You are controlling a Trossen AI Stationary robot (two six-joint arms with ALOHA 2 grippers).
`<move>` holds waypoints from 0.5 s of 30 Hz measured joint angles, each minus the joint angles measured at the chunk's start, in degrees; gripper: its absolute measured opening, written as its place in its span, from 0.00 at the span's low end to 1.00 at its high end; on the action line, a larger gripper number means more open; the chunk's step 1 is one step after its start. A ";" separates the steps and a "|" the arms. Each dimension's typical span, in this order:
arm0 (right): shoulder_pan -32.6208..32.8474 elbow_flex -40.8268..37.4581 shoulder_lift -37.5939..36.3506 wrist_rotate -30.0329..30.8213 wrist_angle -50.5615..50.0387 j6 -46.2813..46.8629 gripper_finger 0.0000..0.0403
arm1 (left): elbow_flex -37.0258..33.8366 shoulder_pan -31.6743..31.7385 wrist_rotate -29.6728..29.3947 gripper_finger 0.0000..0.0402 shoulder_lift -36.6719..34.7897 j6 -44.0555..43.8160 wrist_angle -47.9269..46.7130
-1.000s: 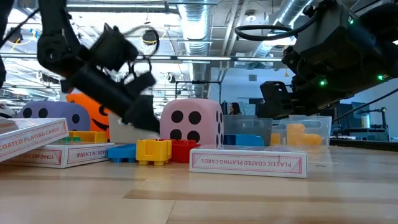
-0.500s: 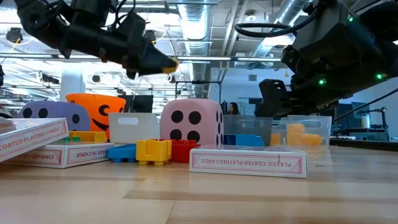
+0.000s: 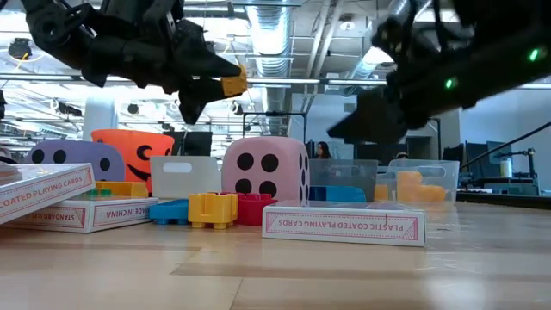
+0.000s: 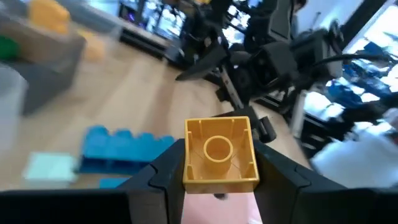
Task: Pick & Place Toys
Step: Put the small yellow game piece into the black bin
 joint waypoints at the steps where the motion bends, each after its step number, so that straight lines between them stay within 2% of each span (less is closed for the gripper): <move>1: 0.35 0.00 0.00 -1.28 2.85 -3.46 0.73 | 0.00 0.00 0.96 0.33 0.29 -0.98 0.21; 4: 1.01 0.00 0.00 -5.89 10.38 -11.55 0.73 | 0.00 -0.06 3.33 0.33 1.23 -4.21 1.47; 8: 0.93 0.00 0.00 -11.63 18.09 -17.77 0.73 | 0.00 -1.24 4.61 0.33 2.04 -7.23 3.35; 15: -0.35 0.00 0.00 -17.60 25.08 -20.26 0.73 | 0.00 -5.45 4.26 0.33 2.04 -10.80 5.82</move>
